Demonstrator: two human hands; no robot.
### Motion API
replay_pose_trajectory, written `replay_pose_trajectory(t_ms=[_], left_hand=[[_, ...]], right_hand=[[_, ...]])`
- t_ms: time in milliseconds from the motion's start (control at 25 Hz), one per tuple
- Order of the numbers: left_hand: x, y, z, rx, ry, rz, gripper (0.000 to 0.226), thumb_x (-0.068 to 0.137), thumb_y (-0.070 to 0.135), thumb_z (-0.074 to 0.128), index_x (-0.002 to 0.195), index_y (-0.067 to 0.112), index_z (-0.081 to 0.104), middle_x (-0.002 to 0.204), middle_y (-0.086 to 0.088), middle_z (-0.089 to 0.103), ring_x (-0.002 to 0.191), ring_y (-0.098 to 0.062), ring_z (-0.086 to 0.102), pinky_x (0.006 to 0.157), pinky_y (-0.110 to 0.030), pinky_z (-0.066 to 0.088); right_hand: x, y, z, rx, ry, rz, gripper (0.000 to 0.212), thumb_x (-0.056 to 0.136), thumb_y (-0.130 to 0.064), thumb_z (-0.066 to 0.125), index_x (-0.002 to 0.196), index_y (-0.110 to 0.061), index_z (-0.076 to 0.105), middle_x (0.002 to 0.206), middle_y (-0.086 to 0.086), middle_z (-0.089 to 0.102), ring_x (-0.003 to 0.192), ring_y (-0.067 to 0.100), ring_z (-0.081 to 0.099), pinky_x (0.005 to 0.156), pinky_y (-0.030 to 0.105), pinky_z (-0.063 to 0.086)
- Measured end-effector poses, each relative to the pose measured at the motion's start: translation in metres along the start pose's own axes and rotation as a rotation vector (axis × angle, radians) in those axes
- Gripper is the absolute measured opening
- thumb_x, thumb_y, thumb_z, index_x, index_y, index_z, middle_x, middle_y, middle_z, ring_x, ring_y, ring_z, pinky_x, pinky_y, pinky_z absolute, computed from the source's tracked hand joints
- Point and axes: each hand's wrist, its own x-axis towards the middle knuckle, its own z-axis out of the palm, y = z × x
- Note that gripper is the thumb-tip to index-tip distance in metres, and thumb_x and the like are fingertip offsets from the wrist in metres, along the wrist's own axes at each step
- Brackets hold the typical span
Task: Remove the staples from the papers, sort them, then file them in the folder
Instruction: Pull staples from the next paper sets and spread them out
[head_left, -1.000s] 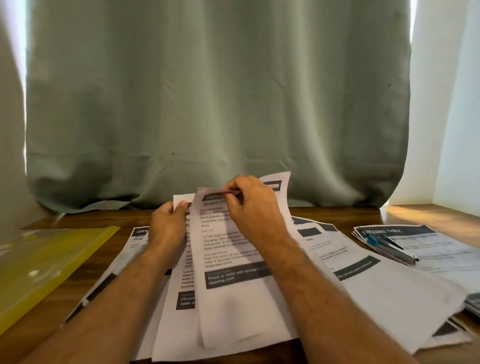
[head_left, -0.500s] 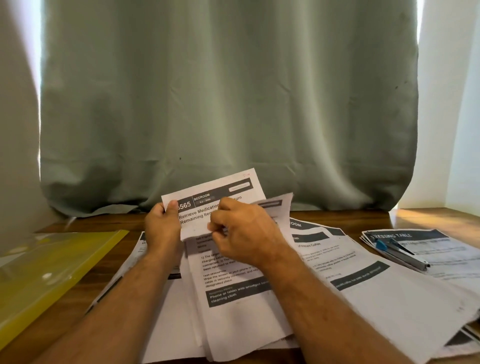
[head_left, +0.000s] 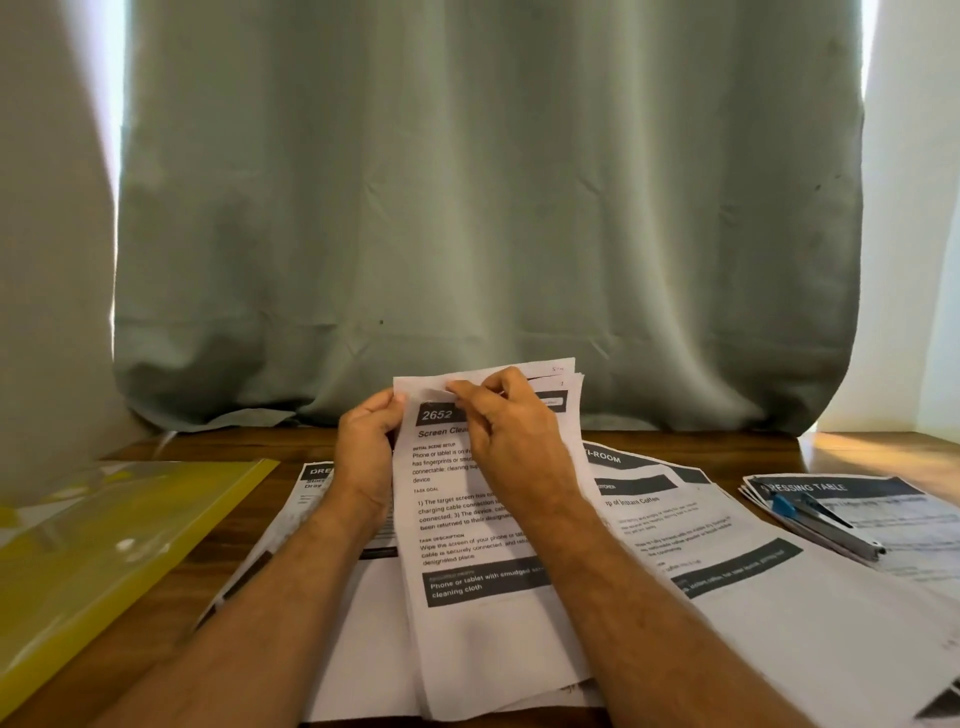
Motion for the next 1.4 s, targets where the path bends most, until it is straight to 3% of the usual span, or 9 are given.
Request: replay_pose_trajectory(t_ms=[160, 400, 560, 720, 880, 1000, 1160, 1240, 1400], left_hand=[[-0.003, 0.003, 0.002, 0.018, -0.038, 0.030, 0.033, 0.106, 0.023, 0.041, 0.097, 0.012, 0.070, 0.088, -0.015, 0.073, 0.078, -0.030, 0.072, 0.069, -0.042, 0.060], [-0.008, 0.002, 0.003, 0.092, -0.148, 0.216, 0.035, 0.100, 0.037, 0.053, 0.100, 0.006, 0.070, 0.088, -0.020, 0.073, 0.075, -0.028, 0.072, 0.066, -0.040, 0.060], [-0.006, 0.001, 0.002, 0.296, -0.058, 0.325, 0.015, 0.099, 0.015, 0.060, 0.093, 0.022, 0.071, 0.080, -0.002, 0.076, 0.071, -0.018, 0.074, 0.060, -0.030, 0.059], [-0.004, 0.000, -0.001, 0.302, -0.061, 0.305, 0.018, 0.100, 0.013, 0.058, 0.093, 0.022, 0.072, 0.078, -0.003, 0.075, 0.069, -0.019, 0.073, 0.058, -0.030, 0.059], [-0.002, -0.002, -0.008, 0.311, -0.125, 0.224, 0.025, 0.103, 0.022, 0.053, 0.089, 0.016, 0.073, 0.077, -0.008, 0.075, 0.070, -0.026, 0.073, 0.062, -0.037, 0.060], [0.004, -0.007, -0.011, 0.175, -0.093, 0.031, 0.059, 0.107, 0.047, 0.029, 0.094, 0.012, 0.076, 0.085, -0.012, 0.076, 0.077, -0.026, 0.074, 0.069, -0.037, 0.060], [0.020, -0.026, -0.029, 0.812, 0.079, -0.006, 0.020, 0.100, 0.036, 0.056, 0.103, 0.024, 0.072, 0.109, -0.003, 0.073, 0.104, -0.021, 0.066, 0.093, -0.042, 0.053], [0.021, -0.034, -0.034, 1.167, -0.010, -0.140, 0.035, 0.092, 0.031, 0.070, 0.125, 0.020, 0.064, 0.127, -0.008, 0.065, 0.117, -0.025, 0.060, 0.100, -0.044, 0.050], [0.020, -0.033, -0.034, 1.112, 0.025, -0.166, 0.066, 0.085, 0.024, 0.080, 0.142, 0.015, 0.049, 0.137, -0.011, 0.060, 0.122, -0.028, 0.059, 0.099, -0.042, 0.051]], right_hand=[[0.005, -0.002, 0.004, 0.008, 0.026, 0.013, 0.042, 0.100, -0.033, 0.051, 0.141, -0.022, 0.053, 0.114, 0.007, 0.056, 0.096, 0.021, 0.064, 0.086, 0.035, 0.058], [0.010, 0.001, 0.008, -0.014, 0.179, -0.015, 0.037, 0.101, -0.026, 0.051, 0.137, -0.019, 0.058, 0.098, -0.002, 0.042, 0.080, 0.016, 0.054, 0.074, 0.032, 0.057], [0.010, -0.002, 0.008, 0.008, 0.082, 0.034, 0.040, 0.103, -0.031, 0.047, 0.141, -0.022, 0.053, 0.118, 0.001, 0.047, 0.090, 0.013, 0.057, 0.083, 0.029, 0.057], [0.010, -0.004, 0.006, 0.056, -0.008, 0.039, 0.037, 0.100, -0.026, 0.053, 0.137, -0.026, 0.052, 0.135, -0.003, 0.044, 0.102, 0.014, 0.060, 0.088, 0.030, 0.057], [0.008, -0.002, 0.000, -0.016, -0.080, 0.099, 0.025, 0.096, -0.023, 0.058, 0.121, -0.026, 0.057, 0.117, -0.006, 0.054, 0.095, 0.010, 0.056, 0.086, 0.028, 0.051], [0.003, -0.001, -0.005, -0.073, -0.152, 0.125, 0.012, 0.093, -0.021, 0.062, 0.103, -0.027, 0.062, 0.104, -0.007, 0.060, 0.090, 0.008, 0.053, 0.086, 0.028, 0.051], [-0.005, -0.006, -0.010, -0.172, -0.424, 0.141, 0.013, 0.088, -0.019, 0.066, 0.094, -0.031, 0.065, 0.094, -0.011, 0.063, 0.088, 0.011, 0.059, 0.083, 0.033, 0.054], [-0.007, -0.009, -0.013, -0.213, -0.503, 0.146, 0.014, 0.087, -0.020, 0.067, 0.095, -0.032, 0.067, 0.093, -0.011, 0.064, 0.090, 0.012, 0.059, 0.083, 0.033, 0.053], [-0.009, -0.010, -0.019, -0.223, -0.586, 0.169, 0.016, 0.086, -0.017, 0.068, 0.095, -0.030, 0.067, 0.099, -0.009, 0.064, 0.094, 0.014, 0.059, 0.088, 0.036, 0.053]])
